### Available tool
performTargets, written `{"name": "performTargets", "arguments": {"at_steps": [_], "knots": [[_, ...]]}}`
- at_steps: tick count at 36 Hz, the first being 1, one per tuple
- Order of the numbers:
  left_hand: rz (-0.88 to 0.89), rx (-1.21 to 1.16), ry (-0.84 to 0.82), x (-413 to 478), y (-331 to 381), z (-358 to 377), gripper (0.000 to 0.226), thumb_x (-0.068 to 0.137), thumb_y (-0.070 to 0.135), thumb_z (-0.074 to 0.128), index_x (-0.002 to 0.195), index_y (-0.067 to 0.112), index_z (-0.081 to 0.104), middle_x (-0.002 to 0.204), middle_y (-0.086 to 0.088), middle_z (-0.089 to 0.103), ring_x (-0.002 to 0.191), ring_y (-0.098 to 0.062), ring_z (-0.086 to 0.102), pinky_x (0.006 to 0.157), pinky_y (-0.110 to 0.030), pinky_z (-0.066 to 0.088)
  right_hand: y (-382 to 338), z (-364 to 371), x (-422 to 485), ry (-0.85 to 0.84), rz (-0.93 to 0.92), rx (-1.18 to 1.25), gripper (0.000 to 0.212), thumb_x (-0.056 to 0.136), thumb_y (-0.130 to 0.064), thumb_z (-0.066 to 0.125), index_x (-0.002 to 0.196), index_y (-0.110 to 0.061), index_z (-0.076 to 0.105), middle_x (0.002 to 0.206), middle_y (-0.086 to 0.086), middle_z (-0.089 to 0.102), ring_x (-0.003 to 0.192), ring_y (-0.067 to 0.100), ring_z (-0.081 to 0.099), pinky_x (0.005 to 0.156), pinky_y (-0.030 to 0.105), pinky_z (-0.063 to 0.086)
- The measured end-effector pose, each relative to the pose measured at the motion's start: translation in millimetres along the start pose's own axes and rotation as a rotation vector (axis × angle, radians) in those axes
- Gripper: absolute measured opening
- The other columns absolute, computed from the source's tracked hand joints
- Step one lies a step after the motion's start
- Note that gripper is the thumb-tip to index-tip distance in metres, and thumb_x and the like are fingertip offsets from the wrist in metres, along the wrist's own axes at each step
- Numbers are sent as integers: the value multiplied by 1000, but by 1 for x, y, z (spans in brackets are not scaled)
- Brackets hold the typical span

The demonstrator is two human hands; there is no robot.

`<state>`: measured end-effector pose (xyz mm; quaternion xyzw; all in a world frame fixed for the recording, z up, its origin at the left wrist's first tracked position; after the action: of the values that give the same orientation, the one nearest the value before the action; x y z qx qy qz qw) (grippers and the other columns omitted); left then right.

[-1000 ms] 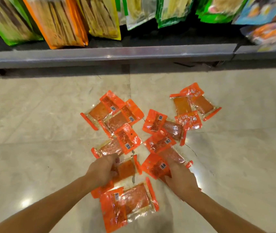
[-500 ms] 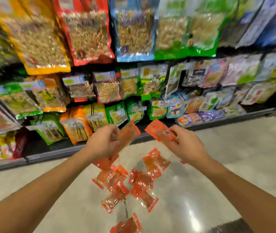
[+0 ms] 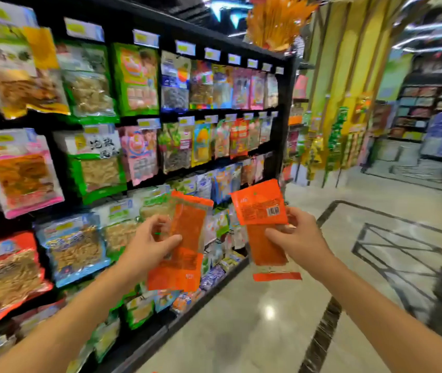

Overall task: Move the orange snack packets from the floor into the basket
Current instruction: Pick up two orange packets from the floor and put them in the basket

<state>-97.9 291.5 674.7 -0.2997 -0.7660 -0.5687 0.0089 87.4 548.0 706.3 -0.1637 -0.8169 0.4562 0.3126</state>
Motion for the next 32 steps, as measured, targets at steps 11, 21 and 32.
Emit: {"name": "performTargets", "arguments": {"at_steps": [11,21,32], "knots": [[117,-229,-322,20,121,223,25,83,-2,72,104,2,59,82,-8,57,56,-2,56,46,-13,47,32,-206,-55,326,106,-41,29,82,-8,75,93,-33,65,99,-3,72,83,16,73,76,35,63],[198,-341,-508,33,231,430,23,81,12,77,94,23,62,90,-5,68,62,-4,69,50,-16,51,100,-401,-62,496,137,-102,27,84,-17,77,101,-31,64,102,-8,70,86,11,72,68,23,59],[185,-382,-607,45,308,617,26,84,21,75,101,29,58,98,-6,67,89,-26,68,58,-30,56,190,-564,-43,624,180,-68,26,83,-17,78,103,-28,67,96,-5,75,85,11,74,68,24,59]]}}
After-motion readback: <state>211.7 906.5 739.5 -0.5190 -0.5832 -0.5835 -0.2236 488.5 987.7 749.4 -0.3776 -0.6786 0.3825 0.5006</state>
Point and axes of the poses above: each hand's wrist, its own x-axis towards the middle knuckle, its own z-axis out of the palm, y = z × x, the point moved 5 cm from there along x, towards the middle knuckle
